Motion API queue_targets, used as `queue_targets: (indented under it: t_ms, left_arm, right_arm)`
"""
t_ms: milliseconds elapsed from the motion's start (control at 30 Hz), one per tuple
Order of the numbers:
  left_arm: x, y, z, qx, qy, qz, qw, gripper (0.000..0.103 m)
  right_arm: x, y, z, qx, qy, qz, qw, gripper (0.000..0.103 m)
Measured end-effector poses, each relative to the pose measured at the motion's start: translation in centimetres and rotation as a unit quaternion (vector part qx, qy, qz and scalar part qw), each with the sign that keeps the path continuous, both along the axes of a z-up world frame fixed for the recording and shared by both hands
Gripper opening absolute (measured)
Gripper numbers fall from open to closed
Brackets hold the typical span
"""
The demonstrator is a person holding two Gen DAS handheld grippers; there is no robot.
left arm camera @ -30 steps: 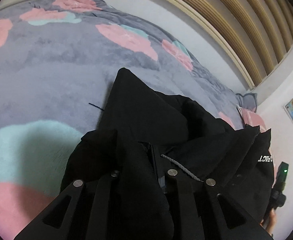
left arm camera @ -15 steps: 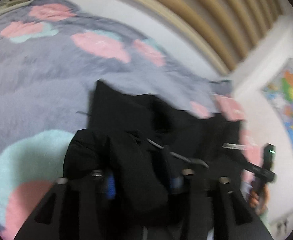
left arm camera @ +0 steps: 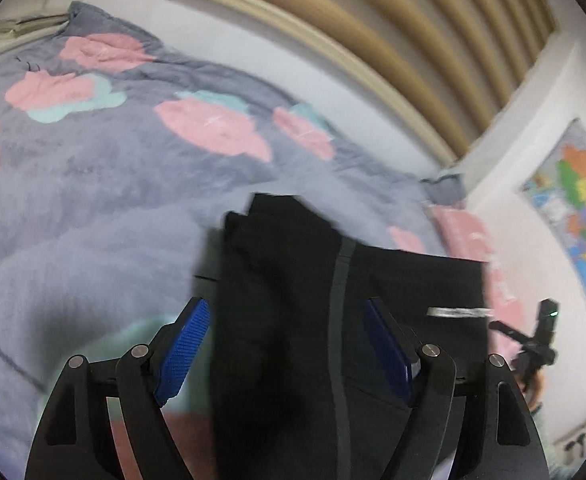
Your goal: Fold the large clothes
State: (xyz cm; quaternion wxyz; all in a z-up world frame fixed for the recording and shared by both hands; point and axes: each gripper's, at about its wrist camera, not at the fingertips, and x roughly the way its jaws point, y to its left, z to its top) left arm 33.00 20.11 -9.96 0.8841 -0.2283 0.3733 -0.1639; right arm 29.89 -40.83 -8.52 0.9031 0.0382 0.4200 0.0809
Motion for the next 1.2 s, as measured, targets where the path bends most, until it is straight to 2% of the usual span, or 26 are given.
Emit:
queue_targets:
  t_ms: [100, 233, 267, 300, 333, 367, 400, 433, 467, 567, 667, 733, 800, 867, 967, 1067, 1133, 1167, 1200]
  left_arm:
    - [3.0, 0.1, -1.6, -0.003, 0.033, -0.003, 0.9995, 0.08]
    - [6.0, 0.0, -3.5, -0.062, 0.072, -0.041, 0.9947, 0.08]
    - [6.7, -0.2, -4.0, -0.076, 0.086, -0.049, 0.9921, 0.08]
    - [7.2, -0.5, -4.4, -0.09, 0.097, -0.061, 0.9893, 0.079]
    - [7.4, -0.8, -4.4, -0.098, 0.096, -0.073, 0.9879, 0.079]
    - [7.1, -1.3, -3.9, -0.092, 0.081, -0.084, 0.9888, 0.074]
    - [6.5, -1.9, -3.1, -0.062, 0.064, -0.084, 0.9925, 0.044]
    - [6.1, -2.4, -2.5, -0.033, 0.054, -0.085, 0.9944, 0.01]
    - [5.5, -2.9, -1.8, -0.02, 0.048, -0.091, 0.9945, 0.009]
    - [2.9, -3.4, 1.6, 0.025, -0.001, -0.067, 0.9974, 0.007]
    - [1.5, -2.4, 5.5, 0.014, -0.046, -0.027, 0.9985, 0.007]
    - [1.5, -1.5, 7.5, -0.008, -0.068, 0.002, 0.9976, 0.007]
    - [2.4, -1.0, 8.7, -0.02, -0.077, 0.034, 0.9963, 0.007]
    - [4.1, -1.5, 8.6, 0.002, -0.068, 0.063, 0.9957, 0.007]
    - [7.0, -2.0, 5.9, 0.04, -0.029, 0.098, 0.9939, 0.007]
    - [9.9, -2.6, 1.2, 0.07, 0.033, 0.114, 0.9905, 0.008]
    - [11.6, -2.8, -2.9, 0.066, 0.091, 0.106, 0.988, 0.009]
    - [12.2, -2.7, -4.9, 0.051, 0.12, 0.102, 0.9862, 0.01]
    - [12.5, -2.7, -6.5, 0.035, 0.136, 0.098, 0.9853, 0.012]
  right_arm:
    - [3.0, -0.7, -1.4, 0.006, 0.015, 0.008, 1.0, 0.097]
    - [6.9, -1.7, -3.4, 0.039, 0.047, 0.027, 0.998, 0.097]
    - [7.6, -1.7, -4.0, 0.056, 0.063, 0.039, 0.996, 0.093]
    - [8.0, -1.7, -4.5, 0.067, 0.073, 0.046, 0.994, 0.084]
    - [8.1, -1.4, -4.6, 0.065, 0.074, 0.05, 0.994, 0.051]
    - [7.8, -0.9, -4.6, 0.049, 0.071, 0.057, 0.995, 0.028]
    - [6.9, -0.3, -4.1, 0.02, 0.052, 0.06, 0.997, 0.027]
    - [6.1, 0.2, -3.6, -0.002, 0.033, 0.062, 0.998, 0.021]
    - [5.1, 0.7, -2.8, -0.019, 0.017, 0.064, 0.998, 0.017]
    - [2.9, 1.6, 0.7, -0.063, -0.032, 0.05, 0.996, 0.014]
    - [2.7, 2.7, 4.8, -0.117, -0.072, 0.009, 0.99, 0.013]
    - [3.7, 3.4, 7.0, -0.138, -0.092, -0.025, 0.986, 0.012]
    - [5.4, 4.3, 8.3, -0.156, -0.103, -0.056, 0.981, 0.012]
    - [7.5, 4.8, 8.2, -0.164, -0.096, -0.077, 0.979, 0.012]
    - [11.7, 5.1, 5.2, -0.164, -0.053, -0.096, 0.98, 0.012]
    - [15.4, 5.0, -0.9, -0.182, 0.019, -0.107, 0.977, 0.012]
    - [17.0, 4.3, -6.4, -0.166, 0.088, -0.093, 0.978, 0.014]
    - [17.4, 4.2, -8.4, -0.155, 0.11, -0.085, 0.978, 0.015]
    - [17.3, 4.0, -9.3, -0.15, 0.107, -0.084, 0.979, 0.016]
